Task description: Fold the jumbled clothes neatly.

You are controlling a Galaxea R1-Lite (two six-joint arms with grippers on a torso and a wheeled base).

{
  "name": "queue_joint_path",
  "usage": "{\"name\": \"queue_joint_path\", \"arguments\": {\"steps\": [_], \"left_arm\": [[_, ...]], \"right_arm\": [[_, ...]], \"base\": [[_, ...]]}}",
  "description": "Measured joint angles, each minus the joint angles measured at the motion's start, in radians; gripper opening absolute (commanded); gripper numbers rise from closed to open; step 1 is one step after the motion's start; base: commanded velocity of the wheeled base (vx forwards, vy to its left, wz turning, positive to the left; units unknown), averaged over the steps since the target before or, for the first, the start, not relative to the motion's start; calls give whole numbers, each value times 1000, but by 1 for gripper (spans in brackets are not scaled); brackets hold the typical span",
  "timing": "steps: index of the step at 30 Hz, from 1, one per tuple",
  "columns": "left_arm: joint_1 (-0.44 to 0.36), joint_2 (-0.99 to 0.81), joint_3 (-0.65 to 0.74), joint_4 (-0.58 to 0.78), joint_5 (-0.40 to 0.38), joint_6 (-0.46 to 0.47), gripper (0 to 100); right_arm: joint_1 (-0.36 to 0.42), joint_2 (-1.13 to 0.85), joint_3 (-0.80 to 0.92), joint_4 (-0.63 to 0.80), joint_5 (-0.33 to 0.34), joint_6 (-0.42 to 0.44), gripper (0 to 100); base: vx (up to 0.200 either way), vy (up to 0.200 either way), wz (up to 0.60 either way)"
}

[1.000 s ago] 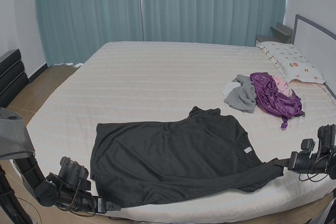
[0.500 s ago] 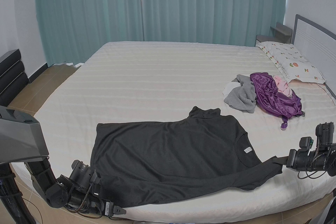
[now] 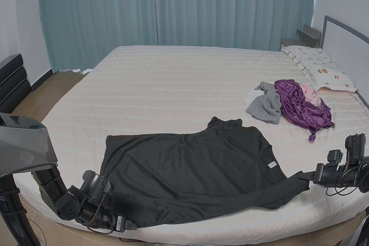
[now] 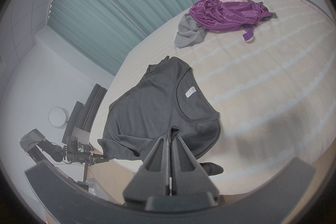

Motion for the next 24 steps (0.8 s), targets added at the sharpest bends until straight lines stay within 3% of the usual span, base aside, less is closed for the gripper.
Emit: {"name": "queue_joint_path", "arguments": {"steps": [17,24], "left_arm": [[3,-1,33,2,19,-7,0],[43,-37,59,-5,13,-11,0]], "right_arm": [[5,16,-8,-1,-1,0,0],[5,19,-7,0,-1,0,0]], "base": [[0,0,0],[0,0,0]]}}
